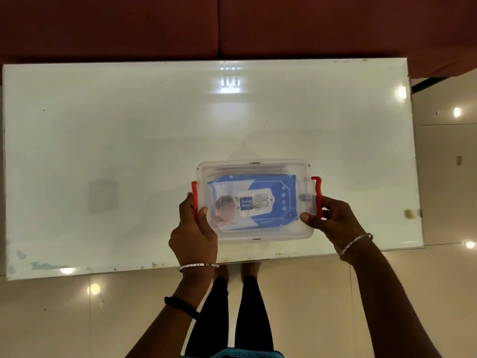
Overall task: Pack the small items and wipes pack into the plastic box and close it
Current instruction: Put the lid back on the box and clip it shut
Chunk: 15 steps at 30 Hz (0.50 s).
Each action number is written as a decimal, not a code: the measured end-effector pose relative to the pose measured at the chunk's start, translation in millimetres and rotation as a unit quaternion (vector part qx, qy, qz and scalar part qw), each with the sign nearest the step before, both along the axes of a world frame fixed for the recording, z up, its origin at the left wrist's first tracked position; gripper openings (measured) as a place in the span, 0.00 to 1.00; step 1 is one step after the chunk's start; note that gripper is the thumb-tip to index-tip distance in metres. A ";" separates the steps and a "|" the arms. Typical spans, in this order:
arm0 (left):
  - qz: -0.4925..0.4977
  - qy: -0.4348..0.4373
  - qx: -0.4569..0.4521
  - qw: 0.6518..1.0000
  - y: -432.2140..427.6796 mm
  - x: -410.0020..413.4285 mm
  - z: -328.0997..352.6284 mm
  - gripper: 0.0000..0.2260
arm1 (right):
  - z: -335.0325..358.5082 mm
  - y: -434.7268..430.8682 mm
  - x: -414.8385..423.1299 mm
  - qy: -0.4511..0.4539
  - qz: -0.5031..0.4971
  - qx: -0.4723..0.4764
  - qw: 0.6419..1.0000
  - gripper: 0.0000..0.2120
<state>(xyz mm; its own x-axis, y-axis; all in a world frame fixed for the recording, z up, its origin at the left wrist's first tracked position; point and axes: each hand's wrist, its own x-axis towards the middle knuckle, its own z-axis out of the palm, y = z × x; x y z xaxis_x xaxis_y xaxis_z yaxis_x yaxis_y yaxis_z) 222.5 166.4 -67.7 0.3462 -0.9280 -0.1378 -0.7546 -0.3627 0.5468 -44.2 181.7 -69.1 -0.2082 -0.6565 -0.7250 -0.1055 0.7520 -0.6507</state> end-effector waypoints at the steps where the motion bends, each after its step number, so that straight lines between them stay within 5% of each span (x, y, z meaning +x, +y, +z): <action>1: -0.001 -0.002 0.000 1.000 0.1 0.9 -0.4 0.14 | 0.6 1.9 8.2 0.061 -0.004 0.001 0.998 0.22; 6: 0.003 -0.005 -0.001 1.000 1.5 2.5 -3.4 0.14 | 1.7 10.9 48.5 0.360 0.038 -0.032 0.932 0.19; 15: -0.027 0.028 0.011 0.999 -0.6 11.9 -2.2 0.15 | 11.0 9.6 62.8 0.398 0.029 -0.030 0.917 0.20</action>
<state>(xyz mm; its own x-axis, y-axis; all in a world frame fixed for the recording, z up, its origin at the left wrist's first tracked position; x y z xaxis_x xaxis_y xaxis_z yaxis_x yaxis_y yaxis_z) 234.5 165.8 -69.9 0.2867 -0.9417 -0.1764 -0.7425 -0.3347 0.5802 18.6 191.3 -58.1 -0.6186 -0.7171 -0.3210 -0.6030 0.6953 -0.3911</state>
